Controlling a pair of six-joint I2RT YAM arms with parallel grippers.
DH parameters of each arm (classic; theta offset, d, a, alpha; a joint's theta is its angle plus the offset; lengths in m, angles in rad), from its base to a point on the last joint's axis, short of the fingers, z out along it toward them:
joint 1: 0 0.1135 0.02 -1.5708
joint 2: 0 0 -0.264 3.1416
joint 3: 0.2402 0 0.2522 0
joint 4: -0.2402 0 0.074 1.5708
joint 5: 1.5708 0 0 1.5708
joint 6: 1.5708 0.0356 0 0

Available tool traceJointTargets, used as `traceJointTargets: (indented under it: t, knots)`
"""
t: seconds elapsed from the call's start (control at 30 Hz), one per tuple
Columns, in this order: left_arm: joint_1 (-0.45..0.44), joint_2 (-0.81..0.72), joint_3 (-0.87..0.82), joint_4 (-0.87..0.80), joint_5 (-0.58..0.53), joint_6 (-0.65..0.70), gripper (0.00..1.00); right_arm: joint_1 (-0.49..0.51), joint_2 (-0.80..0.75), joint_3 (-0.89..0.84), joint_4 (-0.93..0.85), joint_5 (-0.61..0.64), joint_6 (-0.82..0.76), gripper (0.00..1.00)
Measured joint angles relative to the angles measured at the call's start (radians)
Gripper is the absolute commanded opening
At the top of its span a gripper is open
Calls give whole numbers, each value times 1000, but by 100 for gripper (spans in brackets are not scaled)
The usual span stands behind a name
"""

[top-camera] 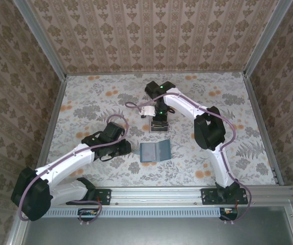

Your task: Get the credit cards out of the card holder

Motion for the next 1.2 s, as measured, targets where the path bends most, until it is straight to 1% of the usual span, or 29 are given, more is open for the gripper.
traceJointTargets:
  t: [0.17, 0.3, 0.47, 0.53, 0.63, 0.73, 1.0, 1.2]
  knots:
    - [5, 2, 0, 0, 0, 0, 27, 0, 6, 8, 3, 13, 3, 19]
    - [5, 10, 3, 1, 5, 0, 27, 0, 6, 32, 9, 39, 10, 19]
    - [5, 56, 35, 0, 19, 1, 27, 0, 2, 34, 34, 87, 29, 20]
    - [3, 76, 58, 1, 24, 2, 26, 0, -10, 30, 43, 97, 45, 21]
    - [-8, 105, 89, 4, 31, 7, 25, 0, -67, -18, 89, 100, 93, 22]
    - [-25, 146, 121, 9, 36, 12, 24, 0, -167, -119, 167, 99, 178, 22]
    - [-76, 299, 168, 65, 72, 19, 18, -3, -436, -439, 428, 91, 547, 21]
    - [-94, 386, 179, 70, 84, 20, 15, -6, -601, -666, 564, 59, 819, 20]
